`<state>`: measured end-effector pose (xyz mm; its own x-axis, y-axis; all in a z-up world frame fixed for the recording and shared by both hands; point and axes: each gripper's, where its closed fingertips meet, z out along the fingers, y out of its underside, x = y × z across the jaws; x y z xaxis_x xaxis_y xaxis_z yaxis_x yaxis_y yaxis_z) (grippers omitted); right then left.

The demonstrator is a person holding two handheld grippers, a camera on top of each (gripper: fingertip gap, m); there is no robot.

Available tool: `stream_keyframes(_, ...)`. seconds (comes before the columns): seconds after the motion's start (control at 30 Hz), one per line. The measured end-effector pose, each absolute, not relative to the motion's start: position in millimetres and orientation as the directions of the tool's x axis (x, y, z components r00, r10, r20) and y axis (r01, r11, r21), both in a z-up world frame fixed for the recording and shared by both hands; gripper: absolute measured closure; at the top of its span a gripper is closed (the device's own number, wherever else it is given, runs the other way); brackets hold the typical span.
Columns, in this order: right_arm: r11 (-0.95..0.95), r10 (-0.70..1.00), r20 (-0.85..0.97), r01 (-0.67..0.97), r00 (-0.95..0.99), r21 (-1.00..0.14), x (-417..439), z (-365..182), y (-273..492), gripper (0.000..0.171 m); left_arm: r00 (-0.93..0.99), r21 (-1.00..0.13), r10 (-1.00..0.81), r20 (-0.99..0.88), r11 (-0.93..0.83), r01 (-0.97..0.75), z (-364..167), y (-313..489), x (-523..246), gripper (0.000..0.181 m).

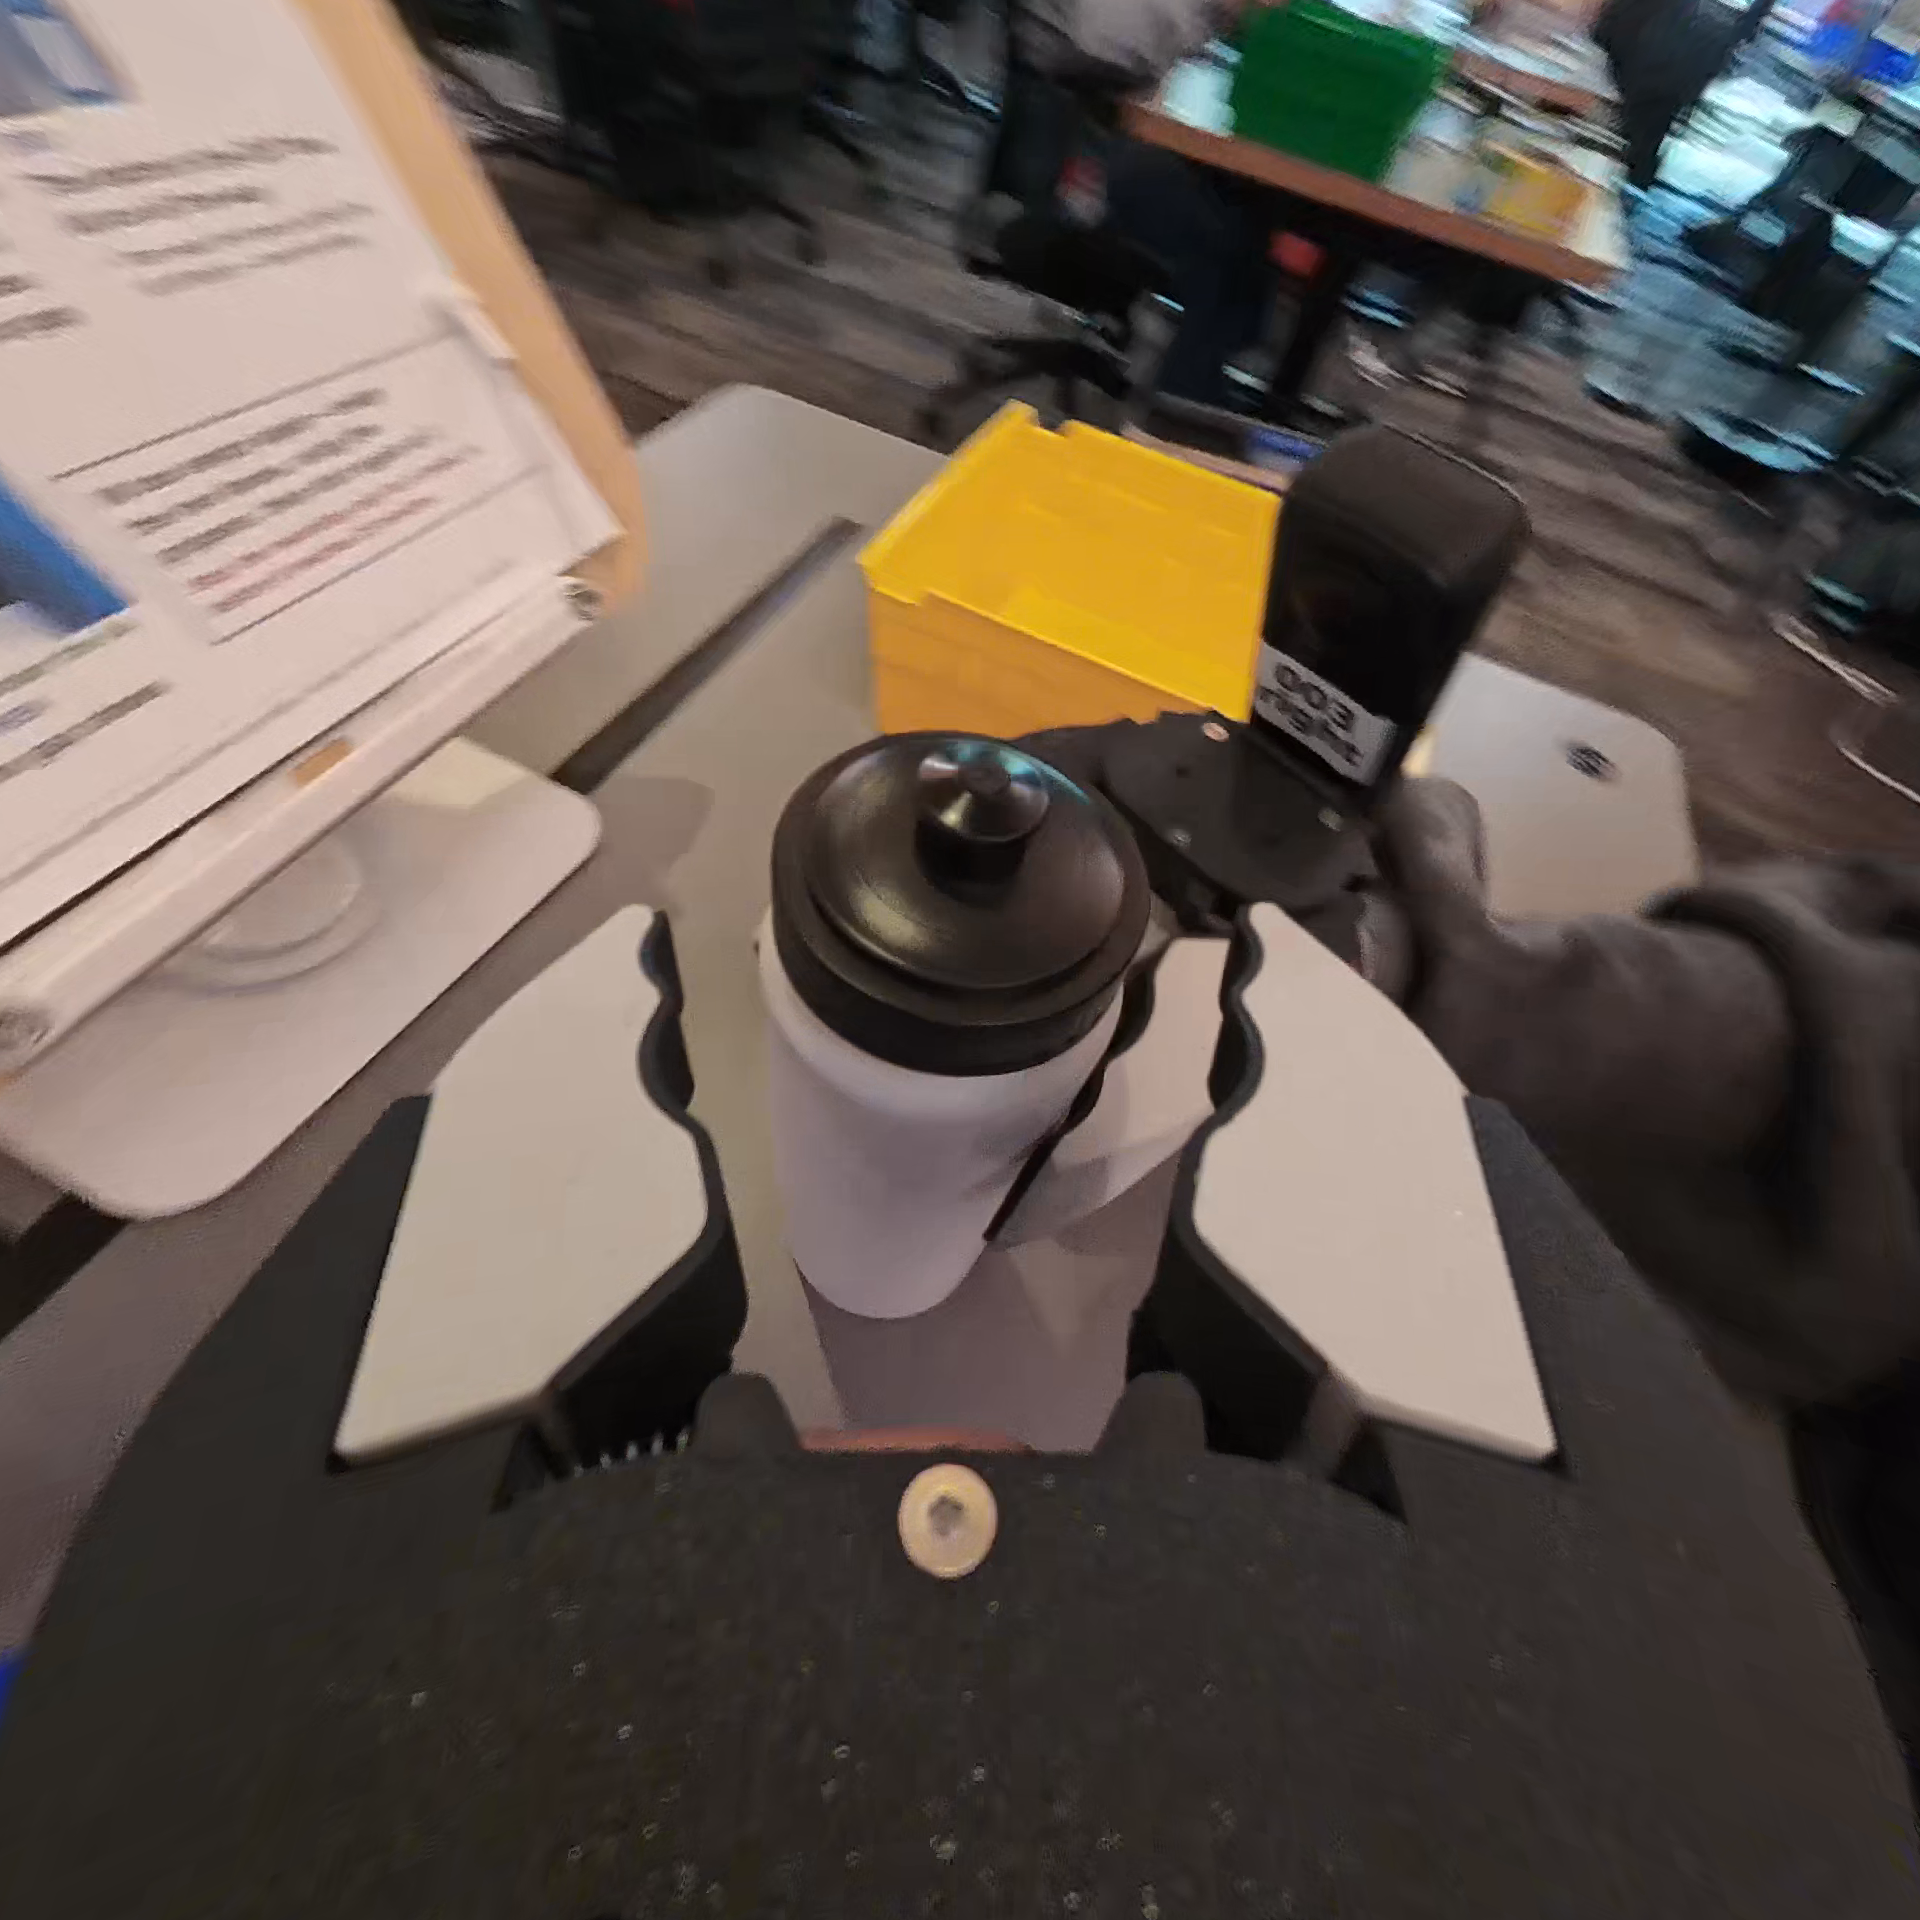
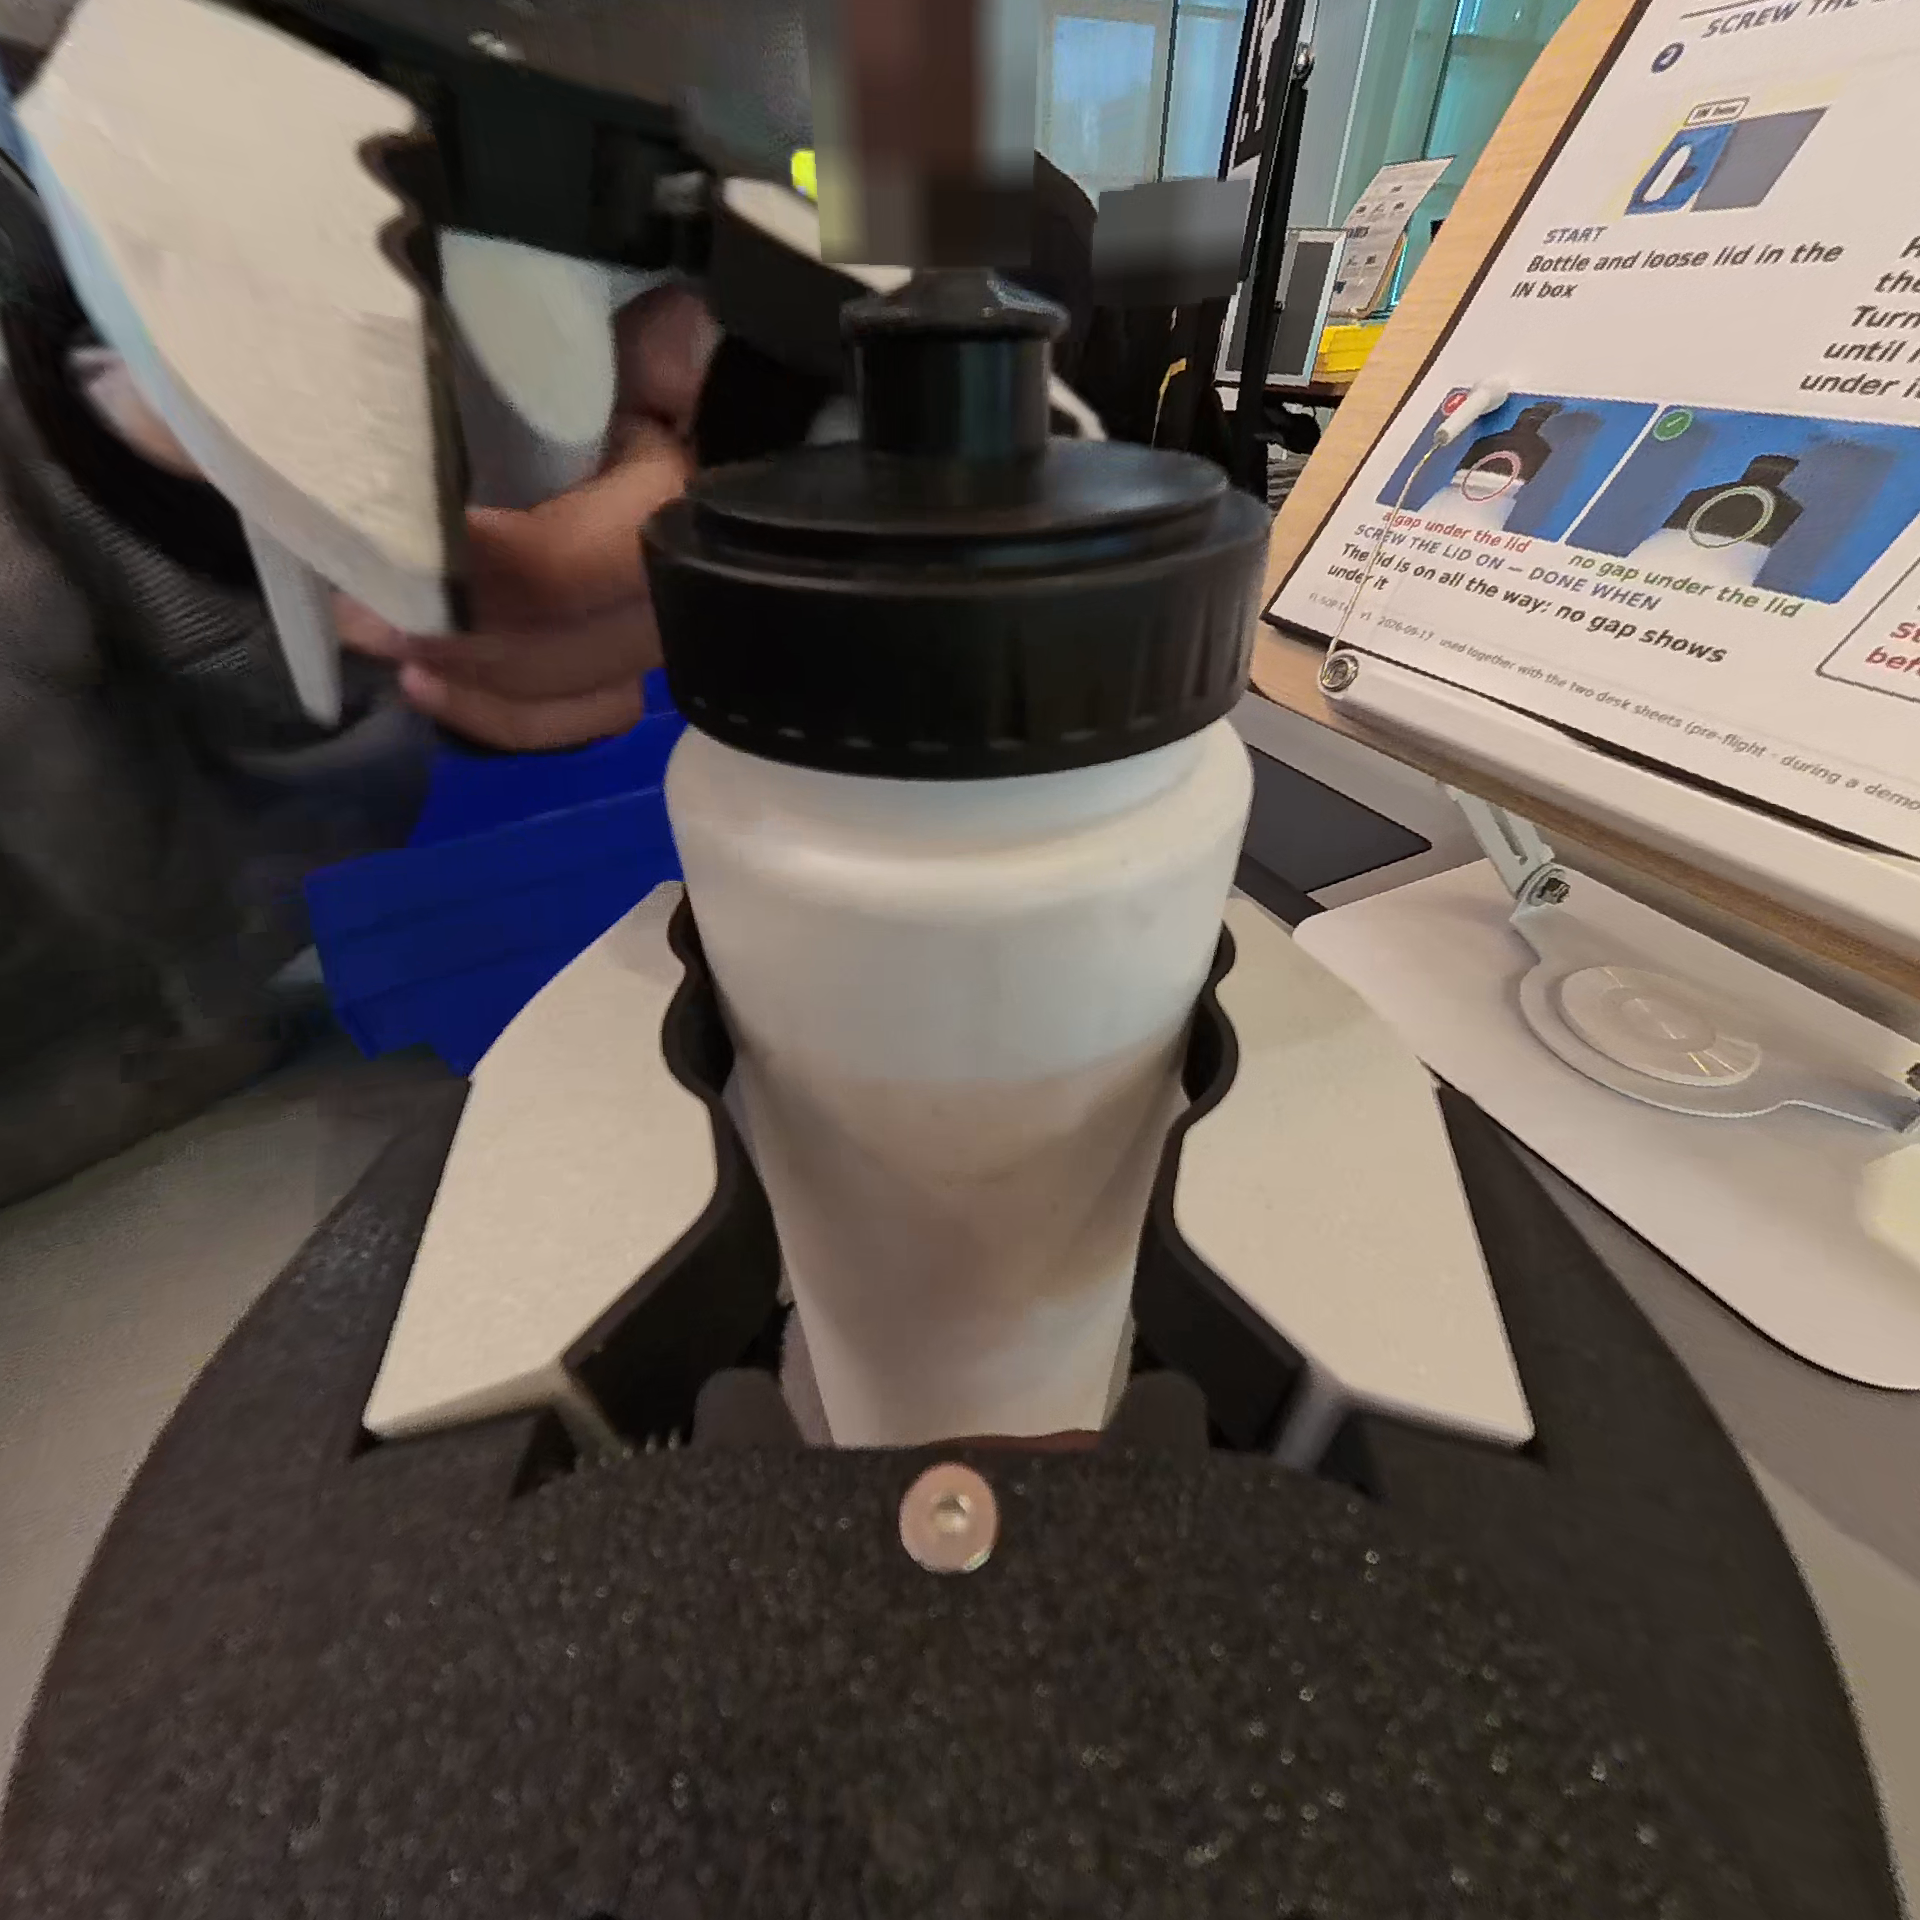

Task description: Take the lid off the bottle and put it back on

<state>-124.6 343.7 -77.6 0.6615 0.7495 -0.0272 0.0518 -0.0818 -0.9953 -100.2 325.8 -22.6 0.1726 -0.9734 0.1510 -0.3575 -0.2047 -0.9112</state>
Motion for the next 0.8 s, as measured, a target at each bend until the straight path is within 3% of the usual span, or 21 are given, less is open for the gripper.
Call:
stream_keyframes(0.2, -0.082, 0.742, -0.024, 0.055, 0.67, -0.995, -124.8, -77.7, 343.8, 0.084, 0.576, -0.944, -0.8, 0.166, -0.297, -0.14, -18.6, 330.6, -95.3, 0.088)
stream_keyframes(0.3, -0.084, 0.74, -0.023, 0.058, 0.672, -0.995, -124.8, -77.8, 344.0, 0.084, 0.648, -0.944, -0.745, 0.158, -0.306, -0.121, -23.8, 328.9, -88.7, 0.089)
stream_keyframes(0.37, -0.084, 0.74, -0.023, 0.059, 0.672, -0.995, -124.8, -77.9, 343.8, 0.084, 0.715, -0.947, -0.689, 0.118, -0.295, -0.128, -28.2, 335.4, -93.4, 0.103)
stream_keyframes(0.4, -0.085, 0.74, -0.023, 0.059, 0.673, -0.995, -124.8, -77.9, 343.8, 0.084, 0.724, -0.949, -0.68, 0.115, -0.29, -0.122, -28.1, 336.7, -94.2, 0.099)
stream_keyframes(0.47, -0.085, 0.738, -0.023, 0.06, 0.674, -0.995, -124.9, -77.8, 343.7, 0.084, 0.7, -0.95, -0.704, 0.12, -0.287, -0.125, -28.1, 333.6, -91.8, 0.108)
stream_keyframes(0.6, -0.078, 0.742, -0.014, 0.066, 0.67, -0.995, -125.8, -78.0, 341.9, 0.084, 0.609, -0.939, -0.787, 0.096, -0.275, -0.207, -29.6, 329.7, -92.7, 0.108)
stream_keyframes(0.8, -0.071, 0.76, -0.011, 0.067, 0.65, -0.995, -131.6, -77.9, 339.0, 0.084, 0.263, -0.893, -0.96, 0.098, -0.202, -0.403, -32.7, 321.1, -98.1, 0.108)
